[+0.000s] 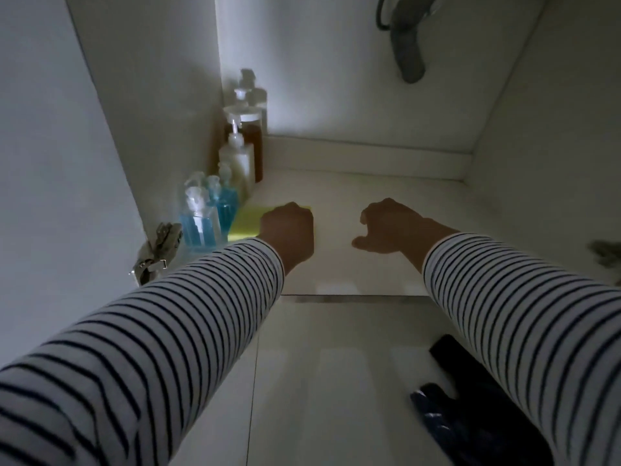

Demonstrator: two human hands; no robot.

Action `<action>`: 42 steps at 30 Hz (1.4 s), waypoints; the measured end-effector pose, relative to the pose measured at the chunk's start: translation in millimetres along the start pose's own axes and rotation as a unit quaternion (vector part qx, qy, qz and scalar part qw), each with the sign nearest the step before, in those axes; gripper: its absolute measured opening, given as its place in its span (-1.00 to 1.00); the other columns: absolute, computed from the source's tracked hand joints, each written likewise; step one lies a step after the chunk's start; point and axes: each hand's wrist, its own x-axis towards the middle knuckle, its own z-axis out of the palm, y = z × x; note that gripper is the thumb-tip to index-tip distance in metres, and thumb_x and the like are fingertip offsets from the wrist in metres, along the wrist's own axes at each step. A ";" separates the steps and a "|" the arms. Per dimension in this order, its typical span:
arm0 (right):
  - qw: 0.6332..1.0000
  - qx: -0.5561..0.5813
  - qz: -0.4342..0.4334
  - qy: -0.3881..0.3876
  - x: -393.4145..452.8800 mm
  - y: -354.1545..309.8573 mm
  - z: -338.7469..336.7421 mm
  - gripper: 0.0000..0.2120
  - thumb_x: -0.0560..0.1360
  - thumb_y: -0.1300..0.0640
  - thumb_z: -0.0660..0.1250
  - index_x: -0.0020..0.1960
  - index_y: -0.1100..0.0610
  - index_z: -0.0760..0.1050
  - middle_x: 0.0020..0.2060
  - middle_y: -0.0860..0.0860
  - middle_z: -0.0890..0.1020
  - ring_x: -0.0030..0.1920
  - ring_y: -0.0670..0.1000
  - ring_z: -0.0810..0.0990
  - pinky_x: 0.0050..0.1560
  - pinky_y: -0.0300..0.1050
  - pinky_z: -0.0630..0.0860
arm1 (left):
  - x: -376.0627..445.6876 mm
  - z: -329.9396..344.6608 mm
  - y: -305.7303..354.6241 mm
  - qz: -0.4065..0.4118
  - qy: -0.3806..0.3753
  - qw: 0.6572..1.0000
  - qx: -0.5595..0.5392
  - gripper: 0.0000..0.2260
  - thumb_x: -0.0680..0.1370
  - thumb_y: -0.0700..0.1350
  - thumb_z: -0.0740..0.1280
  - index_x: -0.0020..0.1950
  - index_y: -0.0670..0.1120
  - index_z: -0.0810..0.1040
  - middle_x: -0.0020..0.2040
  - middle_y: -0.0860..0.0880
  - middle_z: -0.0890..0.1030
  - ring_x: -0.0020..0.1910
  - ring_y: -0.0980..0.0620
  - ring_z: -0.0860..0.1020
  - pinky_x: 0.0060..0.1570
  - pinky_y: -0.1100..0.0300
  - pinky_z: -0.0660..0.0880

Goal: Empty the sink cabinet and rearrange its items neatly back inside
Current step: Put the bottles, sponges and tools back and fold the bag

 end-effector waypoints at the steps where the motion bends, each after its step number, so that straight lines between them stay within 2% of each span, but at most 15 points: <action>1: 1.000 -0.003 0.010 0.003 -8.6 7.4 -3.2 -0.43 0.52 -0.14 0.25 0.38 0.20 0.34 0.33 0.16 0.40 0.30 0.14 0.42 0.27 -0.01 0.42 | 0.7 -4.4 8.4 0.017 -0.003 1.000 0.001 -0.75 0.54 -0.10 0.28 0.17 -0.18 0.50 0.09 -0.13 0.53 0.02 -0.09 0.57 -0.21 0.15 0.40; 6: 0.998 -0.011 0.065 0.004 -55.5 57.0 -13.7 -0.43 0.50 -0.17 0.26 0.35 0.20 0.37 0.31 0.14 0.44 0.29 0.14 0.44 0.27 0.04 0.44 | 15.2 -10.9 59.5 0.084 -0.038 0.995 -0.041 -0.68 0.52 -0.08 0.29 0.23 -0.19 0.51 0.15 -0.12 0.54 0.13 -0.10 0.55 -0.16 0.14 0.40; 9: 0.994 -0.017 0.110 -0.001 -89.3 94.8 -11.9 -0.47 0.49 -0.16 0.28 0.29 0.19 0.43 0.27 0.13 0.48 0.25 0.15 0.48 0.25 0.08 0.46 | 20.3 -5.5 99.5 0.104 -0.061 0.987 -0.107 -0.65 0.49 -0.05 0.33 0.22 -0.19 0.53 0.00 -0.05 0.50 0.06 -0.06 0.52 -0.09 0.14 0.41; 12: 0.987 -0.023 0.161 -0.016 -126.4 133.9 -3.6 -0.53 0.47 -0.14 0.30 0.21 0.18 0.50 0.18 0.11 0.56 0.17 0.14 0.54 0.18 0.04 0.50 | 17.7 0.5 146.0 0.151 -0.077 0.978 -0.125 -0.62 0.48 -0.02 0.34 0.24 -0.18 0.51 -0.15 0.03 0.35 -0.02 -0.02 0.47 -0.19 0.22 0.35; 14: 0.980 -0.023 0.195 -0.032 -150.6 156.8 4.6 -0.56 0.48 -0.12 0.30 0.19 0.18 0.53 0.15 0.11 0.59 0.15 0.14 0.55 0.14 -0.03 0.49 | 10.9 2.9 175.3 0.189 -0.083 0.970 -0.130 -0.60 0.47 -0.01 0.35 0.24 -0.17 0.52 -0.09 0.00 0.41 0.00 -0.04 0.49 -0.19 0.21 0.36; 17: 0.971 -0.020 0.231 -0.066 -183.9 185.9 22.4 -0.57 0.50 -0.10 0.28 0.24 0.16 0.51 0.19 0.12 0.56 0.18 0.15 0.53 0.21 0.02 0.47 | -1.9 5.0 217.5 0.238 -0.079 0.957 -0.143 -0.59 0.47 0.01 0.35 0.25 -0.17 0.49 0.13 -0.10 0.51 0.09 -0.12 0.52 -0.07 0.11 0.43; 21: 0.965 0.008 0.244 -0.101 -220.6 219.5 59.2 -0.51 0.52 -0.09 0.26 0.39 0.08 0.37 0.31 0.09 0.46 0.30 0.14 0.42 0.31 0.09 0.39 | -25.3 14.1 274.3 0.275 -0.130 0.942 -0.140 -0.59 0.50 0.06 0.31 0.23 -0.18 0.48 0.04 -0.13 0.50 -0.09 -0.06 0.48 -0.13 0.13 0.44; 23: 0.960 0.036 0.251 -0.117 -238.5 238.9 82.5 -0.47 0.52 -0.12 0.26 0.42 0.04 0.32 0.35 0.08 0.43 0.34 0.12 0.38 0.34 0.07 0.36 | -42.7 23.3 305.1 0.294 -0.164 0.932 -0.137 -0.61 0.53 0.05 0.27 0.24 -0.19 0.50 0.08 -0.13 0.52 -0.05 -0.06 0.48 -0.07 0.14 0.42; 25: 0.954 0.073 0.259 -0.130 -256.7 259.0 110.3 -0.48 0.51 -0.11 0.29 0.42 0.03 0.33 0.37 0.07 0.41 0.37 0.11 0.36 0.36 0.01 0.32 | -65.9 34.4 335.0 0.295 -0.203 0.919 -0.164 -0.60 0.56 0.04 0.25 0.28 -0.19 0.48 0.25 -0.15 0.50 0.13 -0.09 0.49 0.09 0.10 0.41; 27: 0.951 0.112 0.255 -0.136 -274.8 278.0 142.1 -0.55 0.51 -0.07 0.32 0.36 -0.01 0.40 0.38 0.04 0.40 0.38 0.08 0.35 0.37 -0.04 0.28 | -92.7 46.8 363.8 0.298 -0.239 0.905 -0.187 -0.54 0.59 0.07 0.21 0.41 -0.15 0.35 0.44 -0.14 0.33 0.38 -0.11 0.33 0.30 0.12 0.28; 29: 0.944 0.155 0.252 -0.145 -291.9 294.8 175.2 -0.60 0.50 -0.02 0.34 0.32 -0.03 0.44 0.39 0.03 0.39 0.37 0.06 0.35 0.37 -0.10 0.26 | -115.3 67.8 391.6 0.299 -0.284 0.886 -0.210 -0.49 0.60 0.08 0.18 0.48 -0.11 0.23 0.51 -0.09 0.20 0.48 -0.06 0.19 0.38 0.20 0.15; 32: 0.928 0.207 0.254 -0.175 -315.0 317.6 218.5 -0.60 0.50 0.05 0.36 0.33 0.00 0.46 0.38 0.03 0.40 0.36 0.05 0.38 0.34 -0.17 0.28 | -140.7 103.7 428.7 0.265 -0.349 0.861 -0.258 -0.48 0.58 0.08 0.23 0.48 -0.07 0.23 0.50 -0.07 0.22 0.46 -0.05 0.21 0.35 0.25 0.17; 35: 0.908 0.259 0.276 -0.182 -335.6 342.8 253.9 -0.63 0.47 0.08 0.39 0.28 -0.01 0.51 0.39 0.03 0.41 0.38 0.06 0.36 0.35 -0.15 0.28 | -163.4 135.6 459.4 0.222 -0.373 0.857 -0.278 -0.46 0.57 0.08 0.23 0.50 -0.04 0.19 0.51 -0.07 0.21 0.46 -0.07 0.24 0.38 0.21 0.17; 39: 0.882 0.315 0.298 -0.186 -348.5 365.2 292.0 -0.61 0.46 0.11 0.41 0.28 0.01 0.50 0.38 0.02 0.43 0.38 0.05 0.37 0.34 -0.14 0.29 | -182.5 174.2 486.2 0.162 -0.370 0.864 -0.302 -0.48 0.57 0.04 0.26 0.49 -0.03 0.22 0.44 -0.11 0.34 0.37 -0.12 0.36 0.37 0.11 0.28; 42: 0.876 0.335 0.291 -0.188 -344.0 372.0 312.4 -0.64 0.46 0.16 0.41 0.24 -0.01 0.54 0.30 0.03 0.51 0.28 0.05 0.47 0.20 -0.19 0.38 | -189.4 191.0 499.0 0.130 -0.332 0.882 -0.307 -0.52 0.57 0.02 0.26 0.47 -0.02 0.27 0.37 -0.12 0.42 0.31 -0.14 0.39 0.29 0.13 0.31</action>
